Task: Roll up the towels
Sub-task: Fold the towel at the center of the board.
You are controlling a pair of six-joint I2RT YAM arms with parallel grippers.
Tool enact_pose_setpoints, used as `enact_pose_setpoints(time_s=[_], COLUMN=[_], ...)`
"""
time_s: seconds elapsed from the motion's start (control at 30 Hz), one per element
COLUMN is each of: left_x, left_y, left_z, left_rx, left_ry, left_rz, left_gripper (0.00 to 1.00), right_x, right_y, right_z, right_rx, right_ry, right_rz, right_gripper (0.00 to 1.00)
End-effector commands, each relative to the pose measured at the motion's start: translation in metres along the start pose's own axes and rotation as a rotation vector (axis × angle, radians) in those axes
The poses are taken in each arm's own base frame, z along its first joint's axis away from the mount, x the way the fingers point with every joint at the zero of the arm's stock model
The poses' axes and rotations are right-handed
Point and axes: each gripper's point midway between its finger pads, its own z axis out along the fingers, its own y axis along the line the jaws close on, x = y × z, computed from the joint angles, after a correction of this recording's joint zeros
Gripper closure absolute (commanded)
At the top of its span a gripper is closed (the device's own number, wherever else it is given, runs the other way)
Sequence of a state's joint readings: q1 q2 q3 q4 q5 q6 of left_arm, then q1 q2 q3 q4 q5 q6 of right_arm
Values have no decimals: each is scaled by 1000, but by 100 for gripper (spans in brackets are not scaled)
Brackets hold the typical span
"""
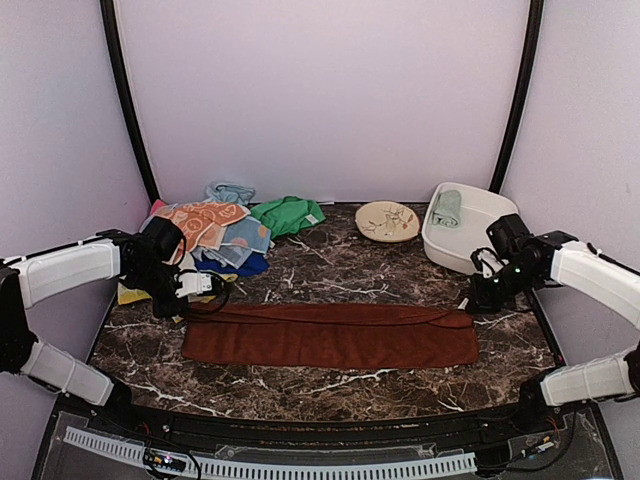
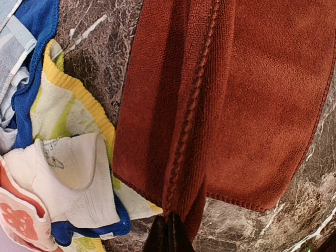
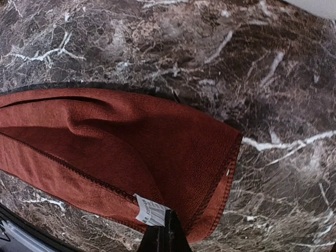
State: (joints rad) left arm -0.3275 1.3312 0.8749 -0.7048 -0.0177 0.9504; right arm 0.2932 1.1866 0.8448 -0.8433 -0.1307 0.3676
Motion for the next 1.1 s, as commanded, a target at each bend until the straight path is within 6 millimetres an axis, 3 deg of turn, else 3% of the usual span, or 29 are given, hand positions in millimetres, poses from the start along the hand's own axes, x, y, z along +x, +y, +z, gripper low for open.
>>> enact_pose_setpoints(time_s=[0.0,0.1,0.5,0.7,0.9,1.07], left_x=[9,13,9,0,3,5], left_y=[-16,-22,-47,-41,-35,6], left_z=[-4,-2,-2,-14,-18,-18], left_rx=[20,27,101,89,48,-159], left_ry=[-5,-2,-30,-58,-48,-3], left_rz=[13,17,-14,-6,16,52], left_gripper=[100,100,100,100,100,100], right_x=[34,51,56,13,3,-38], right_y=[-2,-8,-15,-15,-23,-20], right_z=[-1,1,1,-40,-51,-75], right_rx=[8,53,241,341,418,360], right_ry=[27,40,57,-63,-71,-203], right_rz=[92,85,-4,-55,-80,-11], right_gripper=[100,100,100,100,100,100])
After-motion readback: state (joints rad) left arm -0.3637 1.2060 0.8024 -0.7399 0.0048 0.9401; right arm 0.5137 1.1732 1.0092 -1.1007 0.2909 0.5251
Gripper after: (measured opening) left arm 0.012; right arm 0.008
